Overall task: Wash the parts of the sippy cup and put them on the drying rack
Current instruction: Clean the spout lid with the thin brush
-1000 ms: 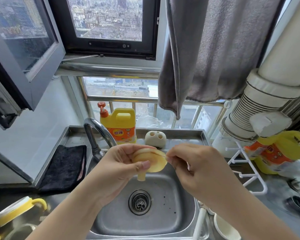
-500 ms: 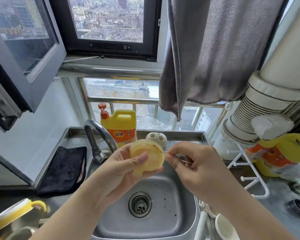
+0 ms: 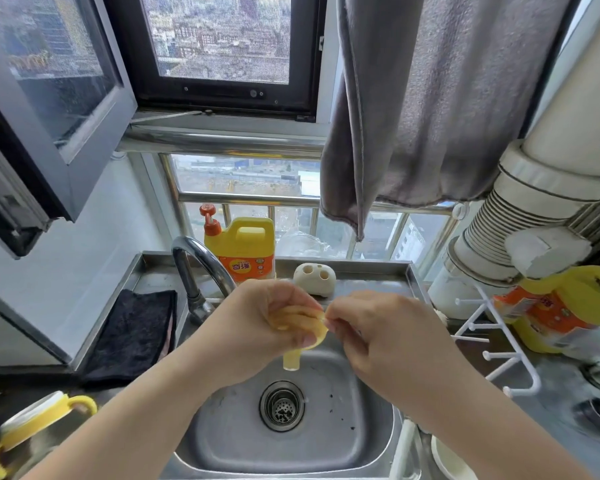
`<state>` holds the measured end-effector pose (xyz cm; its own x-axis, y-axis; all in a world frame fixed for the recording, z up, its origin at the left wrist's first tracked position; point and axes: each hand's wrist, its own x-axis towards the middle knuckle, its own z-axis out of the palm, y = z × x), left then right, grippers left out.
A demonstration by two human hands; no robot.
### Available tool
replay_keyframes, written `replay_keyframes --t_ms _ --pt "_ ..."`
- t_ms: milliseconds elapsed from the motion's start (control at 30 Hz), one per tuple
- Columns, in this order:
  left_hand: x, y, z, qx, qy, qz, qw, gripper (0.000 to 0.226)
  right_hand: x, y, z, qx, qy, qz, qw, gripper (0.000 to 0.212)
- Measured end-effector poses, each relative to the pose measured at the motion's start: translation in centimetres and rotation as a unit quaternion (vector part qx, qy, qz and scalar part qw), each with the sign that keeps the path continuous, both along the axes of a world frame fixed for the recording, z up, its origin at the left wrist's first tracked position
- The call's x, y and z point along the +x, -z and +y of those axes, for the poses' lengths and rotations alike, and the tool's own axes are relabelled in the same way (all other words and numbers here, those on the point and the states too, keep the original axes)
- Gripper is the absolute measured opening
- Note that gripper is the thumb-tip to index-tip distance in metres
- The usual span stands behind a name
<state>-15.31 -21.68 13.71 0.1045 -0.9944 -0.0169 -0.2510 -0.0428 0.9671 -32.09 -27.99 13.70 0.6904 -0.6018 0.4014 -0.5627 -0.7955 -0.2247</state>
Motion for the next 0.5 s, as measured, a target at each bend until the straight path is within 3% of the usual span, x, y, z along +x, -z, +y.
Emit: replay_keyframes --t_ms 167,333,400,500 --pt "0.7 0.3 0.5 -0.033 -0.024 0.172 0.984 0.028 -1.0 -0.3 -0.4 0.028 -0.004 -0.025 0.999 0.007" --pt "-0.5 0.5 0.2 -0.043 -0.012 0.186 0.982 0.033 -0.3 -1.0 -0.5 0.022 -0.021 -0.044 0.999 0.019" --pt "0.0 0.3 0.1 -0.057 -0.022 0.208 0.976 0.034 -0.6 -0.9 -0.7 0.038 -0.019 -0.042 0.998 0.014" --pt "0.8 0.3 0.1 -0.063 -0.027 0.247 0.967 0.054 -1.3 -0.6 -0.8 0.06 -0.011 -0.055 0.997 0.008"
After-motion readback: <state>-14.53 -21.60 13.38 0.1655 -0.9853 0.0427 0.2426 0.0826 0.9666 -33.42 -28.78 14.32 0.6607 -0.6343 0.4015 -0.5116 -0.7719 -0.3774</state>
